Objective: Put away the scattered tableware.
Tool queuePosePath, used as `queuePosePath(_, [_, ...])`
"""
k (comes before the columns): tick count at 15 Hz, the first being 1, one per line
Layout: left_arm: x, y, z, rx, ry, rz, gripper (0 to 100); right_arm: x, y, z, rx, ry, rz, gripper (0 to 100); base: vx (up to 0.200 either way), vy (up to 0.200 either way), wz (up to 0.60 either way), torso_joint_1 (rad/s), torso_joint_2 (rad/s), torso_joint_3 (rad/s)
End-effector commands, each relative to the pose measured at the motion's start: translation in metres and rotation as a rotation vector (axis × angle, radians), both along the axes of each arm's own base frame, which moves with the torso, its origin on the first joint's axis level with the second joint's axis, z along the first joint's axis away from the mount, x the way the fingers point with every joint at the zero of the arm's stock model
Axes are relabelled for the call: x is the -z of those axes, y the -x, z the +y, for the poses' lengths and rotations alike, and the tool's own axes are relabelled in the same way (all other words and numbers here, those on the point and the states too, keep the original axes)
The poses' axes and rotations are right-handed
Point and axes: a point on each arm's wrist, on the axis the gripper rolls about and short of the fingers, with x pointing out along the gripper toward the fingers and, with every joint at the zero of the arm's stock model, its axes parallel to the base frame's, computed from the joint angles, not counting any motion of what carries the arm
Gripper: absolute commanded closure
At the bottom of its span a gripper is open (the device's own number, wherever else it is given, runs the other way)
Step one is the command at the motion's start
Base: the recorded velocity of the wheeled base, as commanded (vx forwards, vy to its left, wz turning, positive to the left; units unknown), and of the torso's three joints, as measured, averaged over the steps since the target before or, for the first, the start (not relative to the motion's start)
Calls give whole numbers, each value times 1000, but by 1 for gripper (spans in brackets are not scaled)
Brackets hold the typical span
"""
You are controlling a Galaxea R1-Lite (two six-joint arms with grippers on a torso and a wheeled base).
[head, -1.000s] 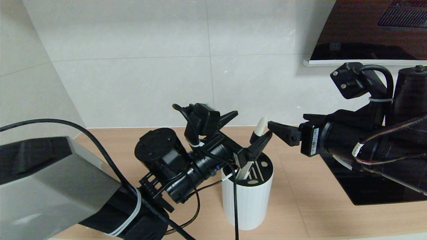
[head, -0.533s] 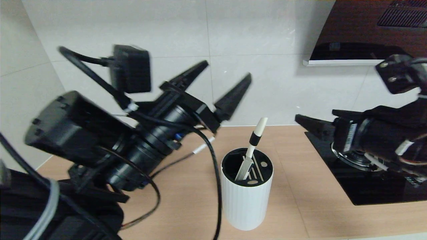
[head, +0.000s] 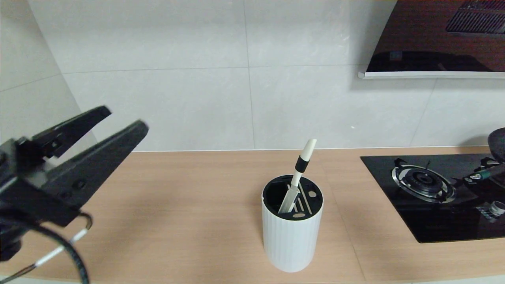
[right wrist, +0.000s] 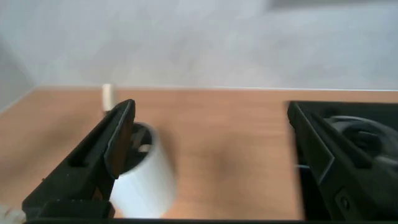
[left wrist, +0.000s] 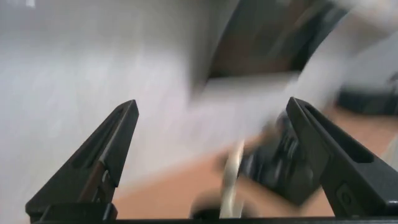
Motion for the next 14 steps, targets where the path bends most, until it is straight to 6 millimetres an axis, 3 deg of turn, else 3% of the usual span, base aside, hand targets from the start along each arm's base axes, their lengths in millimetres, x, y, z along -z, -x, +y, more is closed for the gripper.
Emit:
queuePosePath(1, [22,82,55,-215,-21,72,0,26,78,-34,85,-8,-100,0,0,0,0,0,0,0])
queuePosePath(4, [44,125,67,-322,-37,84,0,42,101,-37,191,11,-111,0,0,0,0,0,0,0])
queuePosePath(8, [68,155,70,-405,-7,-3,0,61,112,-31,326,49,-139,0,0,0,0,0,0,0])
queuePosePath(11, [91,163,66,-495,1,-29,0,71,108,-29,436,46,-105,0,0,0,0,0,0,0])
queuePosePath(13, [113,159,66,-531,-15,9,0,100,109,-23,467,84,-101,0,0,0,0,0,0,0])
queuePosePath(14, [121,154,67,-554,-11,28,0,115,100,-24,470,103,-49,0,0,0,0,0,0,0])
